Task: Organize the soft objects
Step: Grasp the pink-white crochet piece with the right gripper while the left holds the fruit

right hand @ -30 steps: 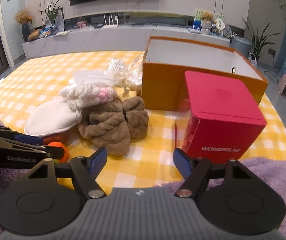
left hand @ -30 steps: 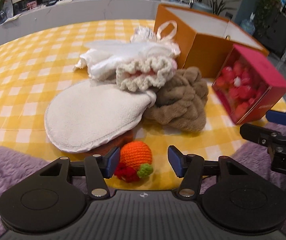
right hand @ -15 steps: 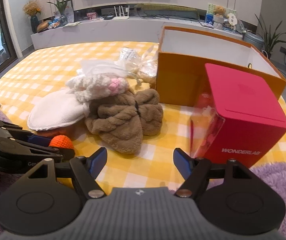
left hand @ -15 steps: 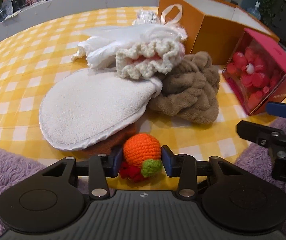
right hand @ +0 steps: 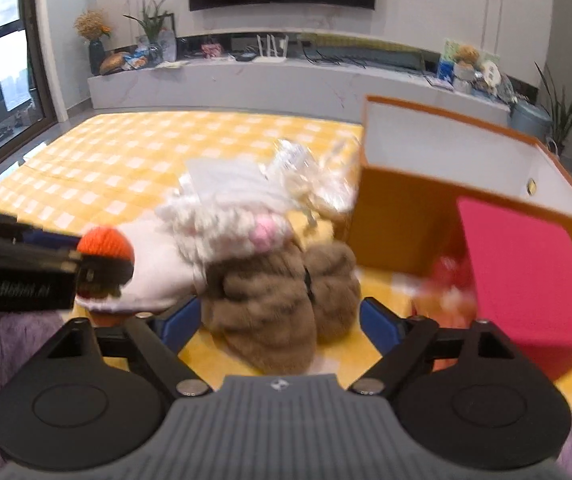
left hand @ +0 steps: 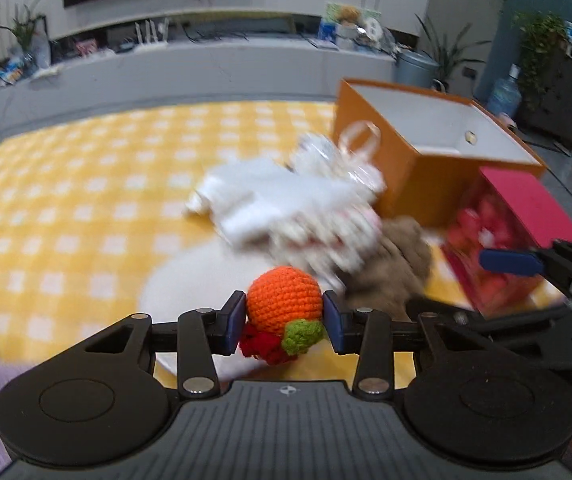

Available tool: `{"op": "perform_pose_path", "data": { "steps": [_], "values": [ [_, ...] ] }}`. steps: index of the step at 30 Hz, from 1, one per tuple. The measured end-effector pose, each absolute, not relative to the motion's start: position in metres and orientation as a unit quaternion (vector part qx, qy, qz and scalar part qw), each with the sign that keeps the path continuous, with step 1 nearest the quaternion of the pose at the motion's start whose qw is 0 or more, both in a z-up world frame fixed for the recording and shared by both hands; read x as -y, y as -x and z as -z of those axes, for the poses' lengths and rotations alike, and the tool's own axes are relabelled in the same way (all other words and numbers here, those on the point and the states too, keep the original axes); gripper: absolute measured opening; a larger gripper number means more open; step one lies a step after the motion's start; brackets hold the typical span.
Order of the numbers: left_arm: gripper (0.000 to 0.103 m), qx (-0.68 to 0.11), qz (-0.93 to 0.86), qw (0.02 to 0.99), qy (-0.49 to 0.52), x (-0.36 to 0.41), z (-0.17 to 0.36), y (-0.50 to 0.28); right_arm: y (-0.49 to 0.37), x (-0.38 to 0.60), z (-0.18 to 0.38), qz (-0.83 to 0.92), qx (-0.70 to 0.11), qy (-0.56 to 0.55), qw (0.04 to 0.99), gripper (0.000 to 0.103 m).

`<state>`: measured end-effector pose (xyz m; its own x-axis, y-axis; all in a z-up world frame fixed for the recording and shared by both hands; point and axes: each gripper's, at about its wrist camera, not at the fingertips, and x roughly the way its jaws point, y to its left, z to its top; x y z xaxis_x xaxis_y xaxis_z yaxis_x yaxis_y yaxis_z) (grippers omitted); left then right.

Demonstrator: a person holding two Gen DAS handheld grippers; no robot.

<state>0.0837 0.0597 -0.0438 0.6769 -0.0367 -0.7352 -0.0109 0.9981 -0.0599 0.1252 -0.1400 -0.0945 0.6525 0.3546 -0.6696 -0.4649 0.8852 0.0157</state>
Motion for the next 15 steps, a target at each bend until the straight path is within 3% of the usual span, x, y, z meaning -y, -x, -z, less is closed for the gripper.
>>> {"op": "perform_pose_path", "data": {
  "steps": [5,15],
  "values": [
    [0.047,-0.391,-0.023,0.919,0.033,-0.078,0.047,-0.110,-0.149,0.119,0.094,-0.233,-0.345,0.080,0.906,0.096],
    [0.047,-0.404,-0.040,0.908,0.102,-0.110,0.073,-0.113,-0.191,0.088,0.117,-0.235,-0.374,0.062,0.895,0.097]
  ]
}}
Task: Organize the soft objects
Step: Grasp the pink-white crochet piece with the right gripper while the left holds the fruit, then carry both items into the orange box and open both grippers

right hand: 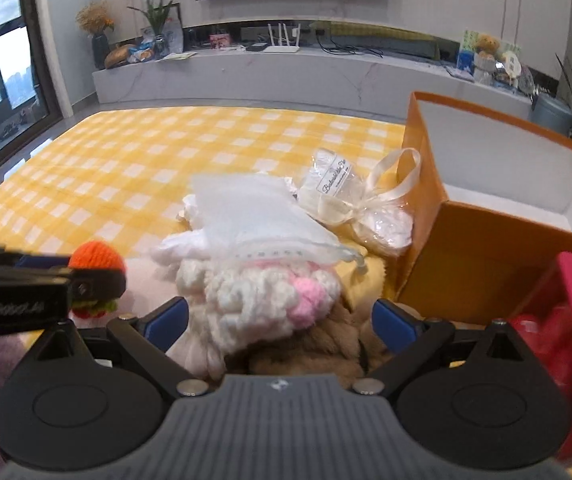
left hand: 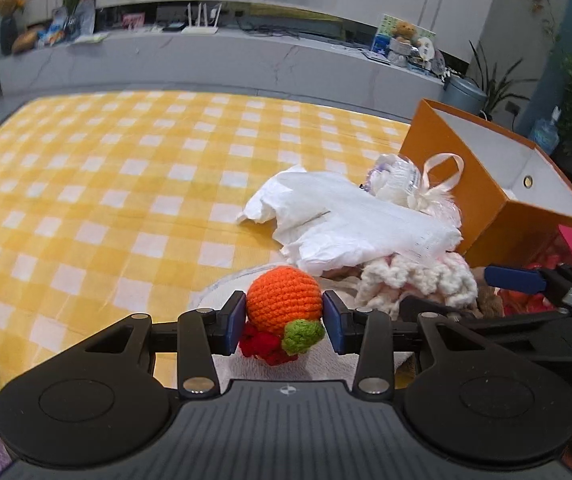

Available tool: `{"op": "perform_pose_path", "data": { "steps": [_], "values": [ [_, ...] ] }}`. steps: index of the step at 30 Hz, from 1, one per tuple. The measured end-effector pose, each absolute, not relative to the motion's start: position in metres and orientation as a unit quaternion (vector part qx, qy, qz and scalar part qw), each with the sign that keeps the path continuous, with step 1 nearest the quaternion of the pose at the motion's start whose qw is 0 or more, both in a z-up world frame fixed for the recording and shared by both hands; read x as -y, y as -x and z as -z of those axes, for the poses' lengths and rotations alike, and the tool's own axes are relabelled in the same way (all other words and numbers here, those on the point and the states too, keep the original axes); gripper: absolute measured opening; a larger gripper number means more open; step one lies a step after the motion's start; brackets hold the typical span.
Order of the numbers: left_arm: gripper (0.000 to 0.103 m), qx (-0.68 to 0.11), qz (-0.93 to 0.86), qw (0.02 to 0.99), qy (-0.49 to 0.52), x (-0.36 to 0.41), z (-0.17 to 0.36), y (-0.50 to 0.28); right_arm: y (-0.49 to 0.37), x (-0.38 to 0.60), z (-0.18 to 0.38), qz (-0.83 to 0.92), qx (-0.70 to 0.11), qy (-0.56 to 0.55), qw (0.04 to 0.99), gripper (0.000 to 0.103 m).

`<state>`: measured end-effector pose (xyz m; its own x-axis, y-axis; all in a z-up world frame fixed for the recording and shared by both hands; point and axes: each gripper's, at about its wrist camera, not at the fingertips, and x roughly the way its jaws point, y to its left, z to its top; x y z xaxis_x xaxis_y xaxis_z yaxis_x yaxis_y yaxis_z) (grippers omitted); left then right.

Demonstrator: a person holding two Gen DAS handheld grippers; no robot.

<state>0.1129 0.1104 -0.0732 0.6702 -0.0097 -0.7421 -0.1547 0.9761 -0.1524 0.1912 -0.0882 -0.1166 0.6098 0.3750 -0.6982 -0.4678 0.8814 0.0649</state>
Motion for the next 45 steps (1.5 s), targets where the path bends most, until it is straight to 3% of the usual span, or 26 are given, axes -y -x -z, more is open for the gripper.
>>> {"op": "perform_pose_path", "data": {
  "steps": [4,5,8,9,12,14,17,34,45],
  "values": [
    [0.047,-0.407,-0.040,0.904,0.125,-0.118,0.076,-0.112,-0.203,0.085,0.120,-0.243,-0.377,0.046,0.893,0.094],
    [0.047,-0.407,-0.039,0.904,0.126,-0.118,0.076,-0.112,-0.203,0.084,0.120,-0.249,-0.375,0.047,0.892,0.085],
    [0.047,-0.410,-0.037,0.903,0.125,-0.117,0.077,-0.112,-0.198,0.080,0.120,-0.260,-0.362,0.060,0.893,0.076],
    [0.047,-0.411,-0.037,0.902,0.124,-0.116,0.077,-0.111,-0.195,0.080,0.119,-0.257,-0.353,0.065,0.897,0.060],
    [0.047,-0.410,-0.039,0.903,0.122,-0.115,0.077,-0.111,-0.191,0.086,0.113,-0.259,-0.347,0.059,0.899,0.048],
    [0.047,-0.409,-0.041,0.904,0.117,-0.112,0.076,-0.110,-0.189,0.091,0.109,-0.257,-0.344,0.052,0.901,0.029],
    [0.047,-0.399,-0.042,0.910,0.104,-0.106,0.070,-0.106,-0.183,0.099,0.100,-0.258,-0.334,0.051,0.905,0.021],
    [0.047,-0.362,0.017,0.927,0.094,-0.057,0.023,-0.070,-0.121,0.177,0.047,-0.242,-0.270,0.000,0.932,0.019],
    [0.047,-0.328,0.074,0.939,0.070,-0.013,-0.016,-0.099,-0.116,0.223,0.016,-0.221,-0.228,0.023,0.948,0.019]
  ]
}}
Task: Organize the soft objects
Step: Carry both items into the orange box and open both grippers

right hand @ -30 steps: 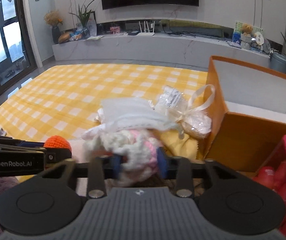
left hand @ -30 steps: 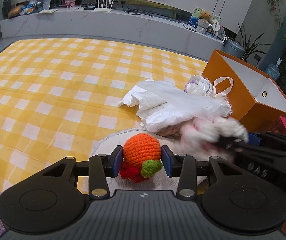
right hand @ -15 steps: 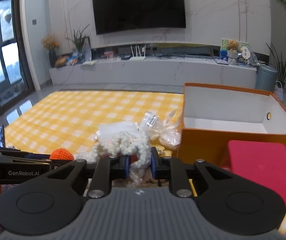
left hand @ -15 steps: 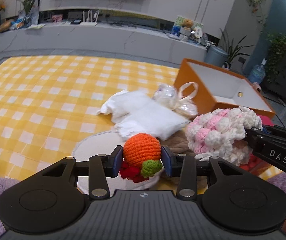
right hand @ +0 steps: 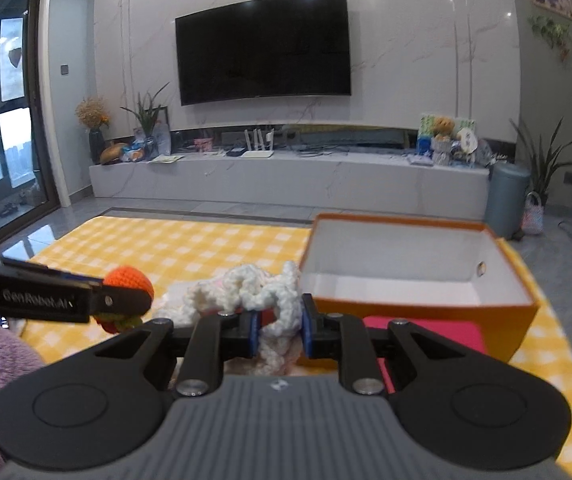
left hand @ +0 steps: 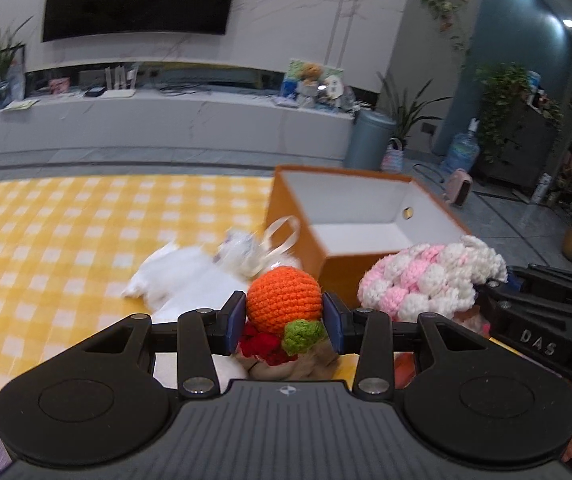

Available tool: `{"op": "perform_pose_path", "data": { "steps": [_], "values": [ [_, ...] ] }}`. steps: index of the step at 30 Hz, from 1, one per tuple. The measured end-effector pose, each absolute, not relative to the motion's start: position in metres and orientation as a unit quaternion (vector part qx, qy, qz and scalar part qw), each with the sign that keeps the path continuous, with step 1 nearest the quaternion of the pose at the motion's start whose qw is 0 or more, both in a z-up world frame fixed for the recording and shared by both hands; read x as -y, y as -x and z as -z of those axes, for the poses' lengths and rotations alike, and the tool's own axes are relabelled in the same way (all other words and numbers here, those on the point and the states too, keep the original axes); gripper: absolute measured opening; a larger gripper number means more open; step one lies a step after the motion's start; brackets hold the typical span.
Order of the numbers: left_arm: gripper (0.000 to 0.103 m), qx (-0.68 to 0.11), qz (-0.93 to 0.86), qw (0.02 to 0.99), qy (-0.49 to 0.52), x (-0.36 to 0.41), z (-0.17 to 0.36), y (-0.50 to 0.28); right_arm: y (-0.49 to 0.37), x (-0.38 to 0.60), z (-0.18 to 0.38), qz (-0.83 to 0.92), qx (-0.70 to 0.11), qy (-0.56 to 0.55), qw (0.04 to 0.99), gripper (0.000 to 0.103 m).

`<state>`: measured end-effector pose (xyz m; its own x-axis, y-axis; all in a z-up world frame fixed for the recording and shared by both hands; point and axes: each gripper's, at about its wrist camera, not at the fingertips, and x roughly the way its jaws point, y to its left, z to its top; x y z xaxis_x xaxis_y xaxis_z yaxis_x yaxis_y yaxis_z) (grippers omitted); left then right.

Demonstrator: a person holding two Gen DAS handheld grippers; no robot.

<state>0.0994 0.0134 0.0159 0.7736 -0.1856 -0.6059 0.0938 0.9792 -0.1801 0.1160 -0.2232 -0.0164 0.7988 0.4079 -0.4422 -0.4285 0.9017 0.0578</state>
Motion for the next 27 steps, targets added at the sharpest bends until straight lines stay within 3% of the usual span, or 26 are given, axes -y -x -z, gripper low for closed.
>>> {"op": "perform_pose_path", "data": {
  "steps": [11,27],
  "values": [
    [0.047,-0.357,0.179,0.908,0.126,0.030,-0.017,-0.206,-0.188,0.255,0.000,-0.148,-0.225,0.082,0.960,0.020],
    [0.047,-0.412,0.198,0.889,0.029,0.074,0.027,-0.315,-0.308,0.249,0.065,-0.119,-0.328,0.145,0.926,0.023]
  ]
}}
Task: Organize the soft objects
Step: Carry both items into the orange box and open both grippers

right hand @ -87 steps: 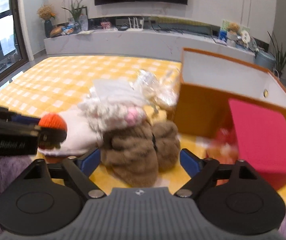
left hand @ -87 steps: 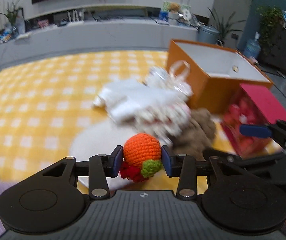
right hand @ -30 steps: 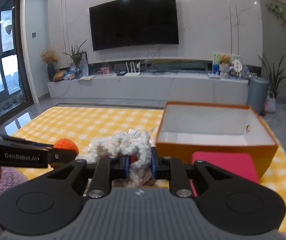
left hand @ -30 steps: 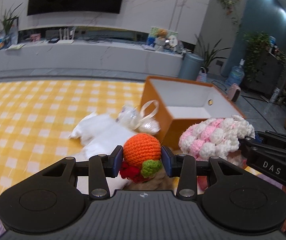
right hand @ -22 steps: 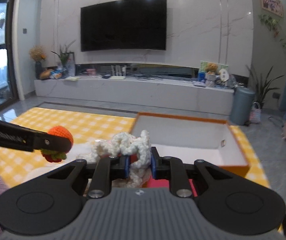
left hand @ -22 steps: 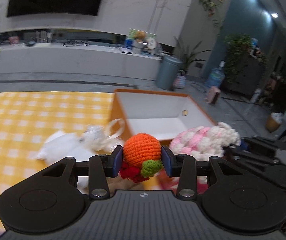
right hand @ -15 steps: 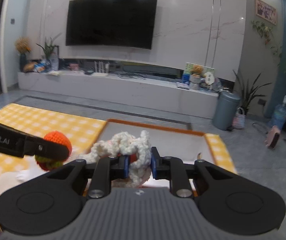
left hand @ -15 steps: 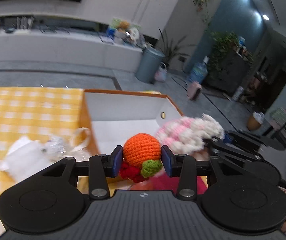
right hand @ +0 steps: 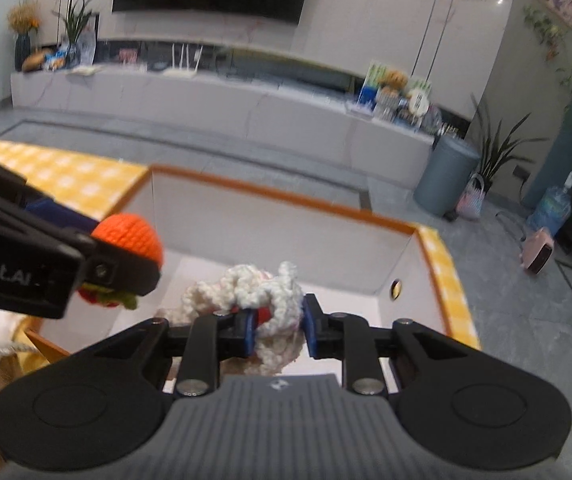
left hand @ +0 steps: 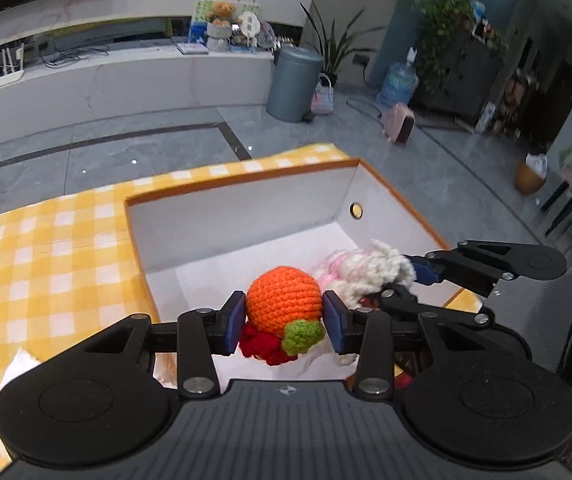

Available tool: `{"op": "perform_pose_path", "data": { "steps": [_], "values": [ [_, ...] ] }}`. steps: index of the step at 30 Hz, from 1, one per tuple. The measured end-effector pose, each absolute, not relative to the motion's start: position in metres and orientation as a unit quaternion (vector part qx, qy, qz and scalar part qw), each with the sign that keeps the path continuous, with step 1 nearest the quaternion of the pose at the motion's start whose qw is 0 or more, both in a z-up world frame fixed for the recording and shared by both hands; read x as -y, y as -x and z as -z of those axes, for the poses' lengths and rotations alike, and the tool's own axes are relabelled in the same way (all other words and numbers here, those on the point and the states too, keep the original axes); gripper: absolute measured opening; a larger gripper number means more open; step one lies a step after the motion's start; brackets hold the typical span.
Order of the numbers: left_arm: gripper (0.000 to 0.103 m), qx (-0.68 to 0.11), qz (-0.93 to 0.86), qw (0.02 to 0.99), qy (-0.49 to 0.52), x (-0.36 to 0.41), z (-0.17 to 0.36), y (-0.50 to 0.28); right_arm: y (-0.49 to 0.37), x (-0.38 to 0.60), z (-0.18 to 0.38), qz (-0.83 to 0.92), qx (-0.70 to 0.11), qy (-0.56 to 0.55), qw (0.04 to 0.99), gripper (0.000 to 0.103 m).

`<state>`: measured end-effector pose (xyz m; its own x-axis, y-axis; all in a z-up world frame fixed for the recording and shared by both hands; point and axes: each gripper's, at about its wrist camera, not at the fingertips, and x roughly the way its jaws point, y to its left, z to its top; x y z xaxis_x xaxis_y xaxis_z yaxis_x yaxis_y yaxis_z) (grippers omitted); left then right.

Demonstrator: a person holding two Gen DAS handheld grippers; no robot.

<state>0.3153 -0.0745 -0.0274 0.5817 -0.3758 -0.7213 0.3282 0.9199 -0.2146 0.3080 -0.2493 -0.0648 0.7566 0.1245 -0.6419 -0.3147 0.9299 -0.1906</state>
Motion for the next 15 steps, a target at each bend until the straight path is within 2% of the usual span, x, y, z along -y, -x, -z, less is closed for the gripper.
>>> {"op": "perform_pose_path", "data": {
  "steps": [10,13,15],
  "values": [
    [0.047,-0.448,0.178,0.876,0.004,0.080,0.052,-0.316,-0.331,0.247,0.088,-0.141,-0.390,0.155,0.897,0.025],
    [0.047,-0.456,0.174,0.873,-0.005,0.082,0.053,-0.315,-0.327,0.247,0.088,-0.142,-0.393,0.156,0.895,0.031],
    [0.052,-0.458,0.170,0.872,-0.006,0.083,0.053,-0.313,-0.326,0.247,0.085,-0.139,-0.390,0.160,0.896,0.040]
  ]
}}
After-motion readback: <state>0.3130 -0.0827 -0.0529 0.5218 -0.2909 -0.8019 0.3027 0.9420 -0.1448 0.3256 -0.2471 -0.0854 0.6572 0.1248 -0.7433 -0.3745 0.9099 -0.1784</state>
